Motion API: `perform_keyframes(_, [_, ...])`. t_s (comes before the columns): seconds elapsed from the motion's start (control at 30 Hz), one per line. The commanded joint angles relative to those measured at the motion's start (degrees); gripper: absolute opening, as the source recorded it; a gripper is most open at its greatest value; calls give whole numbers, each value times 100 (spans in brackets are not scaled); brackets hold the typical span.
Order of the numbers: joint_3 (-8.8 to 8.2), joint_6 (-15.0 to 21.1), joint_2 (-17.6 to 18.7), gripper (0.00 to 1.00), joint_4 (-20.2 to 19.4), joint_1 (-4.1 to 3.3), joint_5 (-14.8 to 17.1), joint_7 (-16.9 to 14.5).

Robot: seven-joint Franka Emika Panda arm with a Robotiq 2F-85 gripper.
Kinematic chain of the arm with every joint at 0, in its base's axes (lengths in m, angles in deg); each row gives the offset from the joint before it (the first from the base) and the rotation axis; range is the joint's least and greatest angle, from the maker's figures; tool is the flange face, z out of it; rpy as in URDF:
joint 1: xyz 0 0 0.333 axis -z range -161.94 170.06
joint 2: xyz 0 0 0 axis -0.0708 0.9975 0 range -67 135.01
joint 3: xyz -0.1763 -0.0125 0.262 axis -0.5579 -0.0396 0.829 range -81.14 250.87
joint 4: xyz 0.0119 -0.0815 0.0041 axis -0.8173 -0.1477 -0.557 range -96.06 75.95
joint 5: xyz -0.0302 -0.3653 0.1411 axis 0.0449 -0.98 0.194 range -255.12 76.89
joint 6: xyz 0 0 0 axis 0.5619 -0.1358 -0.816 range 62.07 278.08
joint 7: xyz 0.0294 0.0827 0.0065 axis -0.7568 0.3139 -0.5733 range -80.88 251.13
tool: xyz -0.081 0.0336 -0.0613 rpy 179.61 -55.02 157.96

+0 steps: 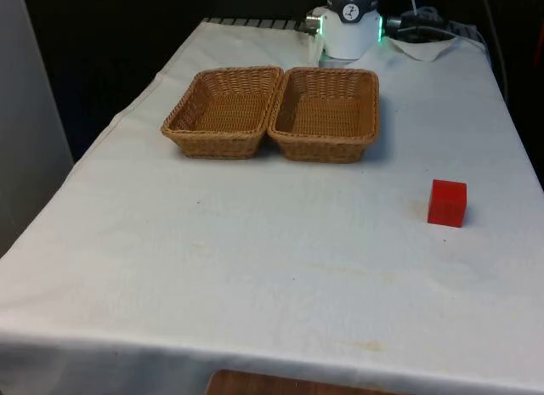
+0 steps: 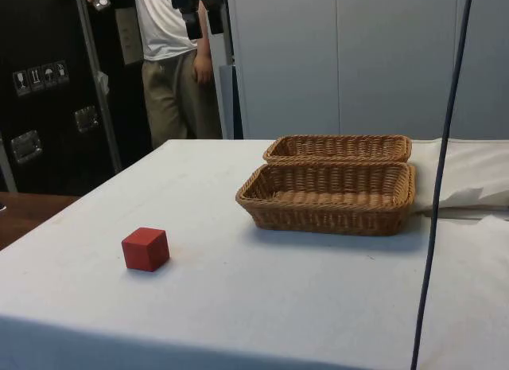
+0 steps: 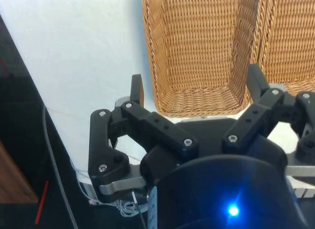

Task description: Pick up the red cube and place it into the right basket.

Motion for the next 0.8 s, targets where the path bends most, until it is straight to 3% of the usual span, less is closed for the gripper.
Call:
perform_keyframes(0.0, [11,6,80,100,86,-17,6,40])
perform_keyframes(0.27, [120,46,413,100,447,0,0,109])
perform_keyframes(0.5, [246,23,877,100,951,-29,-23,281])
perform_keyframes(0.57, [258,46,877,100,951,-11,0,246])
perform_keyframes(0.77, [395,92,1071,100,1077,-52,-52,498])
